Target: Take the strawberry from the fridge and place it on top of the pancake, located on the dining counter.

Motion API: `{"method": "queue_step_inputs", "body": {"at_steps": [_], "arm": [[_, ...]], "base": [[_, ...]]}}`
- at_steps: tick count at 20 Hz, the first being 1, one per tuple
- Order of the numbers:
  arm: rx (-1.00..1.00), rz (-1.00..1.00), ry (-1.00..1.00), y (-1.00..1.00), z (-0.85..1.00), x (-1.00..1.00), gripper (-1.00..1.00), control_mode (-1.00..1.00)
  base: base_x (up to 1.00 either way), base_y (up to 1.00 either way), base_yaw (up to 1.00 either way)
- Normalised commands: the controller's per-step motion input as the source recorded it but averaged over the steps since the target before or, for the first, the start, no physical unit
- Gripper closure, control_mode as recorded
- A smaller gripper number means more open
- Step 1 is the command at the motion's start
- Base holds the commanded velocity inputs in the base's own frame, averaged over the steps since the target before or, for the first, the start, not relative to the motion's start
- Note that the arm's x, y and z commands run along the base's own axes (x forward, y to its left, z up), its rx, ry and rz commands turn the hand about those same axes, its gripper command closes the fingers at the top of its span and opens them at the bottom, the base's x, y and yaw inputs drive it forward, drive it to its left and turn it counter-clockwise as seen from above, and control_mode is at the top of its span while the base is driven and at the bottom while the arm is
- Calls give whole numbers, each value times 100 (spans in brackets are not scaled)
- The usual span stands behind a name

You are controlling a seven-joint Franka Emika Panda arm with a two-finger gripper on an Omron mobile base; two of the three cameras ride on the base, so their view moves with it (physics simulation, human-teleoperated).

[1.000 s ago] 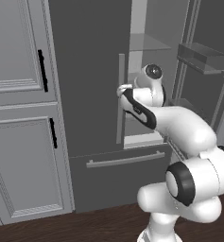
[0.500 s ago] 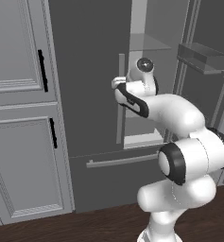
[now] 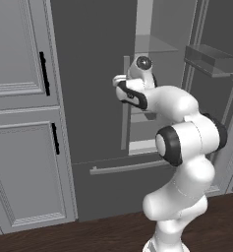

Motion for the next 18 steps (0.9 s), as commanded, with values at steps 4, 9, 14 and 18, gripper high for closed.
{"method": "queue_step_inputs", "body": {"at_steps": [4, 9, 14, 18], "arm": [[0, 0, 0, 0, -6, 56, -100, -100], [0, 0, 0, 0, -13, 50, -100, -100], [0, 0, -3, 5, -23, 50, -100, -100], [0, 0, -14, 5, -32, 37, -100, -100]], "base": [[0, 0, 0], [0, 0, 0], [0, 0, 0], [0, 0, 0]]}}
